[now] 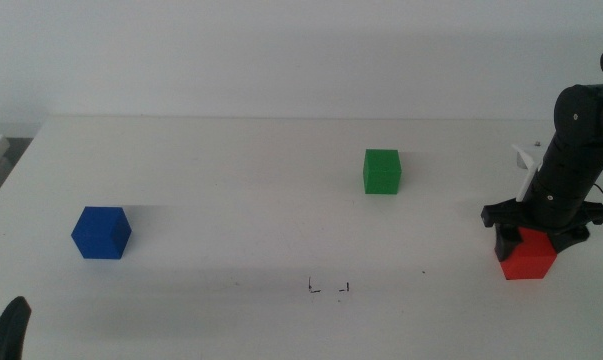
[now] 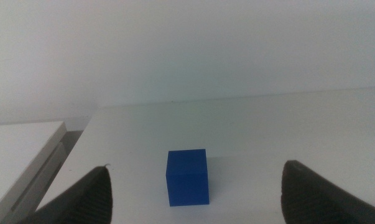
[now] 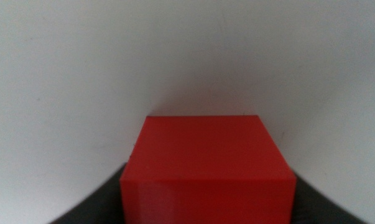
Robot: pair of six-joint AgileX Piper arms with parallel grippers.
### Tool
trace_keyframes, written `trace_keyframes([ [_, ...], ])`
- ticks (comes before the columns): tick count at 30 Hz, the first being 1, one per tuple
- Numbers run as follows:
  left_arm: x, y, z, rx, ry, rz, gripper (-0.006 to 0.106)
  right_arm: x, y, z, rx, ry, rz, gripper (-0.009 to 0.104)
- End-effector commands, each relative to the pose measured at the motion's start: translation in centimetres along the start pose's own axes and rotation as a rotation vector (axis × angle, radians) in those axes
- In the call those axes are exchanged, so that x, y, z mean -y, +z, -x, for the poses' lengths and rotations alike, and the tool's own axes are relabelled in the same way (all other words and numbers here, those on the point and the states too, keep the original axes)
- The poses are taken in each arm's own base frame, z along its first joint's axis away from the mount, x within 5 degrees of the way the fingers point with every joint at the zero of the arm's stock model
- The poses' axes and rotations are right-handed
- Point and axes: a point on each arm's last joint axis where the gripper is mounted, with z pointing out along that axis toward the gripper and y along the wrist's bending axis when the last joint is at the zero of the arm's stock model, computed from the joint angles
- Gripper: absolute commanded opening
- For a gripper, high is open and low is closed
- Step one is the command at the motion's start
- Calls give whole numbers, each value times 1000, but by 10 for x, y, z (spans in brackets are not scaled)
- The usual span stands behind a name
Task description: Stack red cubes first, then green, then blue cubes in a specific spot.
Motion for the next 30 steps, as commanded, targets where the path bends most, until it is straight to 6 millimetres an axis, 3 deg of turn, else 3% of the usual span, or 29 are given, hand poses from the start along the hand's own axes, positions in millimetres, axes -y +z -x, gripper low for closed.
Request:
trace_keyframes([
  [1,0,0,2,18,-2,2,92,3,-4,2,20,18,-3,44],
  [10,0,0,2,18,-2,2,92,-8,-4,0,-2,95,-10,41],
  [17,0,0,2,18,-2,2,92,-41,-11,-8,-60,108,-45,41],
  [30,0,0,2,18,-2,2,92,-114,-84,-18,98,167,-25,41],
])
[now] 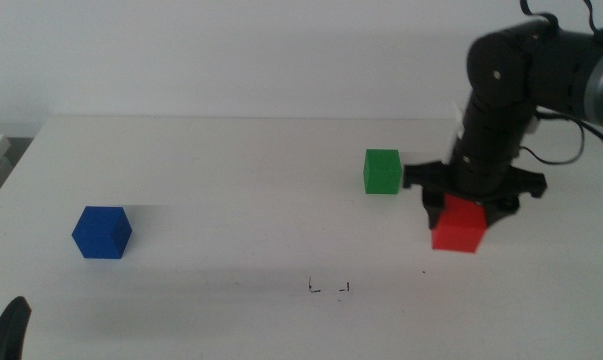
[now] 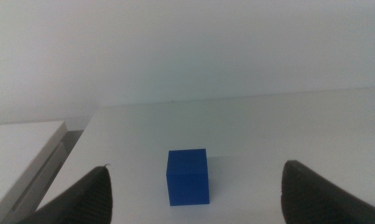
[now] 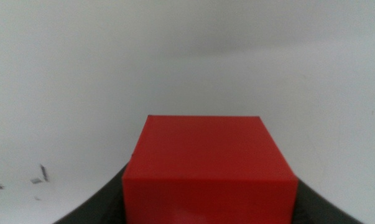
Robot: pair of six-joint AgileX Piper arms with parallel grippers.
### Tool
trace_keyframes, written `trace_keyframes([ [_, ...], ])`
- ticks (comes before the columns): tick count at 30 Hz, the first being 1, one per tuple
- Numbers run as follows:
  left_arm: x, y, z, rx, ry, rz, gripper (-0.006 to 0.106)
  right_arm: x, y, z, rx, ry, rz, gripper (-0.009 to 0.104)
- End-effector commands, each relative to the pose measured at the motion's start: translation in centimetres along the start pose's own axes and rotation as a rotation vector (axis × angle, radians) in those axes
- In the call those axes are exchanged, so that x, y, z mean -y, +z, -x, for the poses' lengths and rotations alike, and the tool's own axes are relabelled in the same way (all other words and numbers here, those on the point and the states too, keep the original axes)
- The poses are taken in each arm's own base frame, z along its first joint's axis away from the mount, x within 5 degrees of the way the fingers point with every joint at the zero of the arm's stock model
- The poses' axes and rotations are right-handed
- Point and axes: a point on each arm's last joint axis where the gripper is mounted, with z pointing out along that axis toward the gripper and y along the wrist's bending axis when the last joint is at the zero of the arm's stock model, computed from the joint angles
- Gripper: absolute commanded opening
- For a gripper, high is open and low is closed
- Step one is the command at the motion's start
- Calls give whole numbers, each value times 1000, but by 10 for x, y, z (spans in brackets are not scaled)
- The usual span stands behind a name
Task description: Stack red cubes first, then green, then blue cubes in a specific spot.
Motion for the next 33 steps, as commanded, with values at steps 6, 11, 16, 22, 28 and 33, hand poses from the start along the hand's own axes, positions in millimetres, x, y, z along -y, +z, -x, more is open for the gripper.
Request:
trace_keyframes([
  [6,0,0,2,18,-2,2,92,-44,-27,-15,97,3,25,41],
  [11,0,0,2,18,-2,2,92,-80,-24,-22,108,-34,48,41],
  [16,0,0,2,18,-2,2,92,-114,-12,-26,101,-86,64,41],
  [22,0,0,2,18,-2,2,92,-138,1,-34,84,-121,69,41],
  [28,0,0,2,18,-2,2,92,-143,9,-37,82,-122,48,41],
  [33,0,0,2,18,-2,2,92,-145,21,-36,63,-125,28,41],
])
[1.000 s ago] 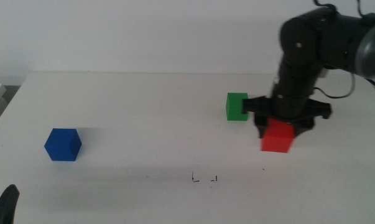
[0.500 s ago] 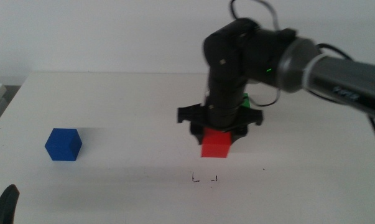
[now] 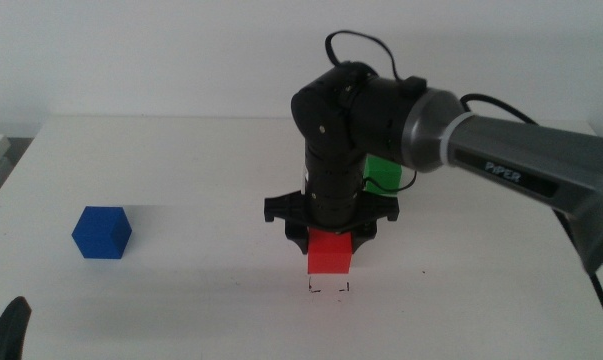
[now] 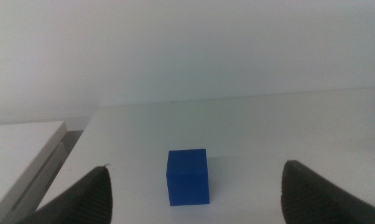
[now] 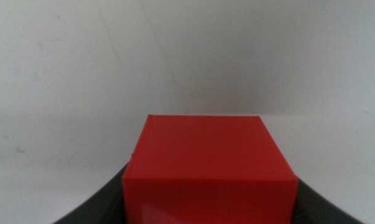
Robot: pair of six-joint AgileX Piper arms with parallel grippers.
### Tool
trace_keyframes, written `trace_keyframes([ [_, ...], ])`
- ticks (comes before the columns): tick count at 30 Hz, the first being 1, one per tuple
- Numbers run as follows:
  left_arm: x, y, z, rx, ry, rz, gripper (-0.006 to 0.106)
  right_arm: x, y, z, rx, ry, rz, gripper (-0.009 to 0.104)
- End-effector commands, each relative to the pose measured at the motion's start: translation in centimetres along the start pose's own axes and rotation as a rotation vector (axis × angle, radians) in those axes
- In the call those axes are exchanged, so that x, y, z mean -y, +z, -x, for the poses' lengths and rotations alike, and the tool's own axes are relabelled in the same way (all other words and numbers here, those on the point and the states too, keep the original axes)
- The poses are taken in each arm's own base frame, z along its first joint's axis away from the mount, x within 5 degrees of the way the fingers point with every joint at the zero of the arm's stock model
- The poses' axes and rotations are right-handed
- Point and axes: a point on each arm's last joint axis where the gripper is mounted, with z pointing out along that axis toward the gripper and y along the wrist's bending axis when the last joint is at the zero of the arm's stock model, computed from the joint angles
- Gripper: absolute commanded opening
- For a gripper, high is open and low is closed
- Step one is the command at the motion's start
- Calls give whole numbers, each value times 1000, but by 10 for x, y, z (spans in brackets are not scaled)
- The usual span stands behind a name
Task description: Stack red cubes first, then green, then blue cubes in a specific spot.
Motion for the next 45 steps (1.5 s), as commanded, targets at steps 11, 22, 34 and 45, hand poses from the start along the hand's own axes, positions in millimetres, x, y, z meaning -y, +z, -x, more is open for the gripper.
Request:
trace_keyframes([
  [11,0,0,2,18,-2,2,92,1,21,3,-25,1,-46,41],
  [22,0,0,2,18,-2,2,92,2,34,5,-43,40,-68,41],
  [34,0,0,2,18,-2,2,92,-2,34,6,-20,47,-42,41],
  [45,0,0,2,18,-4,2,92,-2,44,6,-28,42,-57,61],
])
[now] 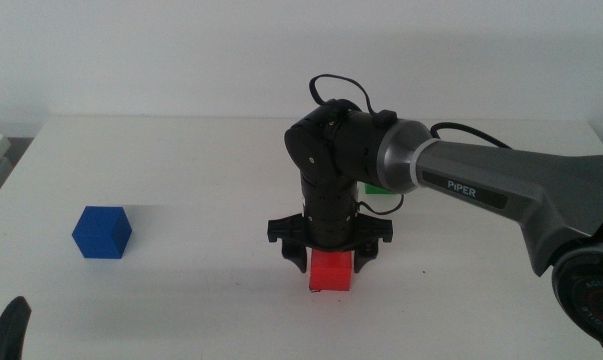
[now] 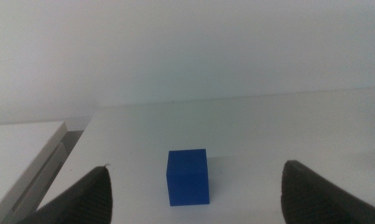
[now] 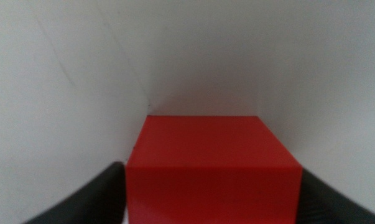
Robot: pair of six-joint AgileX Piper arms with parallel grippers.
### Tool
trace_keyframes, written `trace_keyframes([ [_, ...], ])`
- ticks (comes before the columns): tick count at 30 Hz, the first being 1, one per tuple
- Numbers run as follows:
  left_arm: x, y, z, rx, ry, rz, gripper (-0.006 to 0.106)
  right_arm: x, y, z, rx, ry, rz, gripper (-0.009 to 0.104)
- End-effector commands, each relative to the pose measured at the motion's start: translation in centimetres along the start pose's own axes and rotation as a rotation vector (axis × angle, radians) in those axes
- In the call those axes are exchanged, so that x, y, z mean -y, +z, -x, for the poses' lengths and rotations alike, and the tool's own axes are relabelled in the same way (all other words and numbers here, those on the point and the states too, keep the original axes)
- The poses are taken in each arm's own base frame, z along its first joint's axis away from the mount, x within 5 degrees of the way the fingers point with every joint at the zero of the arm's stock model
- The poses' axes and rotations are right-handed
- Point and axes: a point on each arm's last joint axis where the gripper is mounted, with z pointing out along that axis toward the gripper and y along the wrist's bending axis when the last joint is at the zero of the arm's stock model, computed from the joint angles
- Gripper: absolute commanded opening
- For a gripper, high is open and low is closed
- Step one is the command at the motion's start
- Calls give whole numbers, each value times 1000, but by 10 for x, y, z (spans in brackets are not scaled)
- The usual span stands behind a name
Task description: Stack red cubes first, then green, then blue cubes in a specific spot.
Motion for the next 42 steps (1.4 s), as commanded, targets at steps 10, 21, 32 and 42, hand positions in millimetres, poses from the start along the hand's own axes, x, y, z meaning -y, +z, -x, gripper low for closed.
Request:
trace_keyframes([
  [10,0,0,2,18,-4,2,92,26,-130,-10,278,-72,99,89],
  [21,0,0,2,18,-4,2,92,136,-180,50,466,-15,66,89],
  [32,0,0,2,18,-4,2,92,147,-142,93,454,-37,88,89],
  [42,0,0,2,18,-4,2,92,112,-94,105,453,-91,107,89],
])
